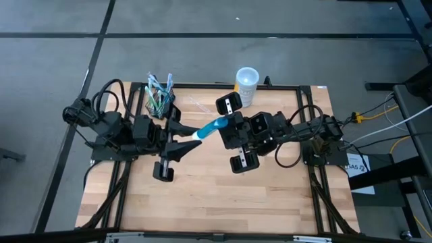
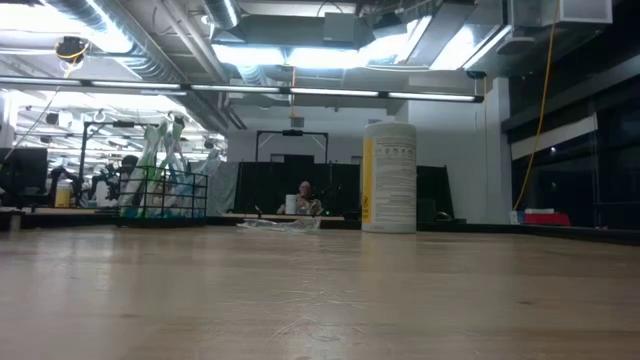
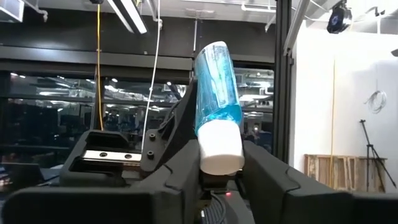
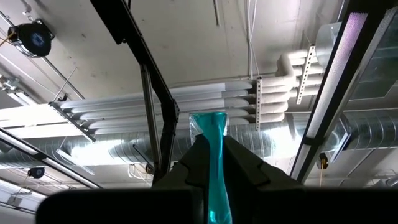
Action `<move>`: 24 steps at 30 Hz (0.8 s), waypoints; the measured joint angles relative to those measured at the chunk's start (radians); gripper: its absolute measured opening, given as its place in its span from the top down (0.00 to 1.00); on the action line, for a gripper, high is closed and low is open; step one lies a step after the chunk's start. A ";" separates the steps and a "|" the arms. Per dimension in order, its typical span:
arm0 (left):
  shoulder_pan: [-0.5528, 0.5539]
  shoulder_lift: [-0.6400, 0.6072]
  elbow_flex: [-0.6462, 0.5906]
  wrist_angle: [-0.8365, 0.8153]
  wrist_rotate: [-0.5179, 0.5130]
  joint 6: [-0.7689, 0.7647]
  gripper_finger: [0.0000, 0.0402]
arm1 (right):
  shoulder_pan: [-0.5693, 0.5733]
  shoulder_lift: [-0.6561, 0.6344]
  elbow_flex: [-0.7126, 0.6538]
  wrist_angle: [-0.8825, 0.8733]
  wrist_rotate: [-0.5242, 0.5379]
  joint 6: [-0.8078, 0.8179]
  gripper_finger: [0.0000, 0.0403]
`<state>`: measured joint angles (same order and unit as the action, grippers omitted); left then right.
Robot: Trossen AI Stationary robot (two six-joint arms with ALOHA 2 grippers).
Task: Pick & Place toothbrushing station
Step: Put the blue mouthwash bottle into the middle section of the black organizer
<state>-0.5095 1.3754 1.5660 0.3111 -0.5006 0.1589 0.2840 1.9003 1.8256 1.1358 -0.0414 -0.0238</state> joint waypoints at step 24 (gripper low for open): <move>-0.113 -0.088 -0.002 -0.045 -0.202 0.139 0.78 | 0.009 0.001 0.000 -0.116 0.042 0.047 0.92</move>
<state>-0.6220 1.2869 1.5635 0.2660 -0.7022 0.2978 0.2926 1.9015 1.8256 1.0197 0.0011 0.0229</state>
